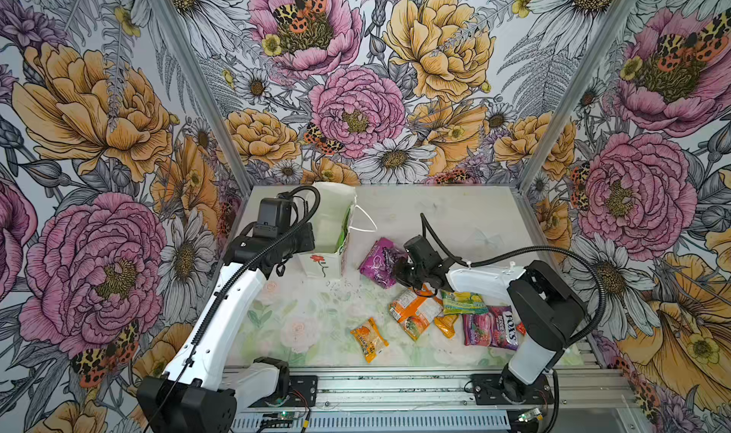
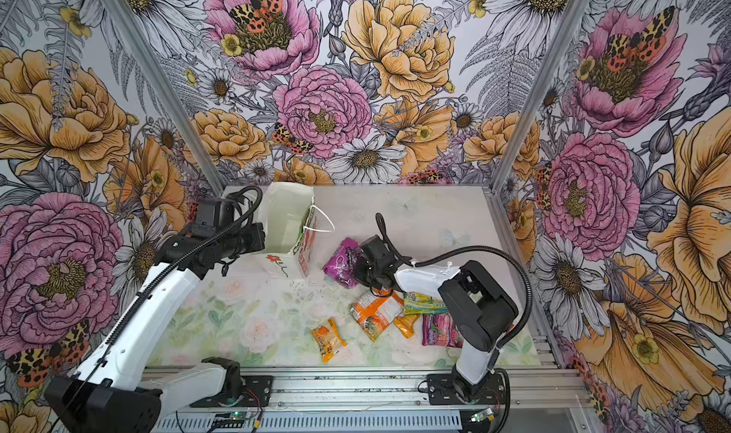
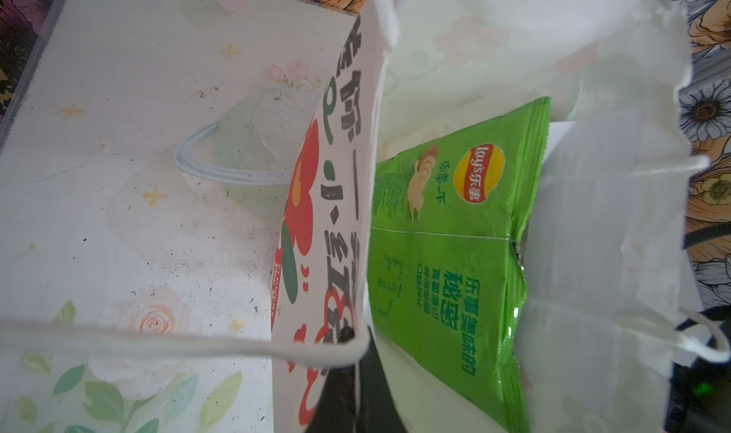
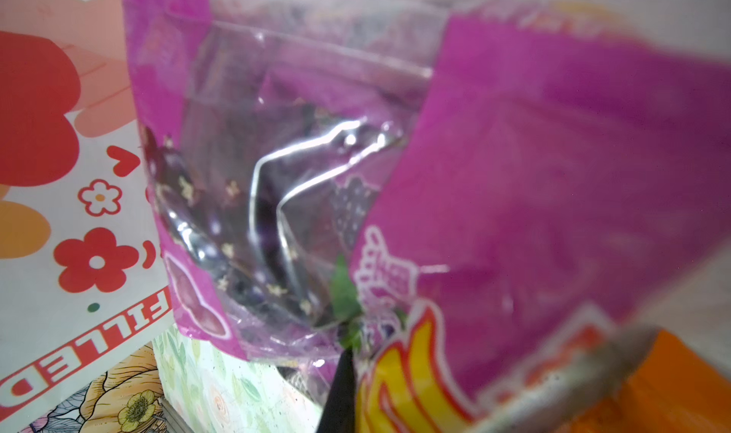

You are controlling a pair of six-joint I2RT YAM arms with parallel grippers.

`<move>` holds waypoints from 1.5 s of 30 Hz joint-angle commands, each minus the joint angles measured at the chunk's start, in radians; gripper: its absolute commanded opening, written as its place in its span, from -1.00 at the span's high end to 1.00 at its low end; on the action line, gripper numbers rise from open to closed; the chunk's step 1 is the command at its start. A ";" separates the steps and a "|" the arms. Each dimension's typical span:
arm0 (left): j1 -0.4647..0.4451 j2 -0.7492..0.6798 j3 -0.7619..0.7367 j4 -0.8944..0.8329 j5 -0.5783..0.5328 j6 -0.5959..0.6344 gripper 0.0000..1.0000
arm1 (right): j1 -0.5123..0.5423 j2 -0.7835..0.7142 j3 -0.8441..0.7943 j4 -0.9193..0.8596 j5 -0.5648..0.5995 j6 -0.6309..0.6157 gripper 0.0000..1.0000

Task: Place the snacks into the paper bag
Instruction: 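Move the right gripper down to the purple grape candy bag and grasp it, then lift the purple grape candy bag and carry it toward the paper bag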

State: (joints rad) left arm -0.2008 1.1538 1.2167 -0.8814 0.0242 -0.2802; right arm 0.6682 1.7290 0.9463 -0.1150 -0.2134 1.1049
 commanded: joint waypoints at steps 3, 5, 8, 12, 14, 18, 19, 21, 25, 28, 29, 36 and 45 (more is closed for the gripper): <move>0.011 -0.007 -0.013 0.034 0.019 0.009 1.00 | -0.005 -0.020 -0.021 -0.038 0.043 -0.019 1.00; 0.011 -0.006 -0.013 0.033 0.017 0.010 1.00 | -0.007 -0.024 -0.017 -0.037 0.029 -0.024 1.00; 0.011 -0.004 -0.013 0.033 0.017 0.010 1.00 | -0.007 -0.033 -0.013 -0.037 0.017 -0.027 1.00; 0.011 -0.006 -0.015 0.034 0.016 0.010 1.00 | -0.010 -0.051 -0.018 -0.038 0.021 -0.034 1.00; 0.011 -0.005 -0.014 0.034 0.014 0.010 1.00 | -0.014 -0.069 -0.018 -0.040 0.016 -0.046 1.00; -0.009 -0.004 0.000 0.018 -0.028 0.002 1.00 | -0.034 -0.104 0.006 -0.058 -0.028 -0.086 1.00; -0.029 -0.003 0.014 0.001 -0.065 0.001 1.00 | -0.038 -0.117 0.023 -0.082 -0.040 -0.104 1.00; -0.058 0.002 0.044 -0.029 -0.097 0.002 1.00 | -0.044 -0.145 0.053 -0.137 -0.040 -0.151 1.00; -0.091 0.014 0.090 -0.062 -0.097 -0.013 1.00 | -0.051 -0.225 0.094 -0.236 0.013 -0.231 1.00; -0.115 0.032 0.119 -0.091 -0.121 -0.025 1.00 | -0.071 -0.286 0.114 -0.283 0.039 -0.266 1.00; -0.123 0.037 0.127 -0.099 -0.131 -0.028 1.00 | -0.077 -0.305 0.117 -0.290 0.047 -0.273 1.00; -0.215 0.084 0.205 -0.166 -0.214 -0.055 1.00 | -0.089 -0.442 0.153 -0.332 0.106 -0.342 1.00; -0.292 0.157 0.276 -0.239 -0.310 -0.090 1.00 | -0.090 -0.558 0.230 -0.394 0.181 -0.421 1.00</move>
State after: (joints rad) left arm -0.4778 1.2995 1.4570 -1.1015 -0.2321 -0.3439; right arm 0.5770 1.2297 1.0996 -0.5541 -0.0887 0.7483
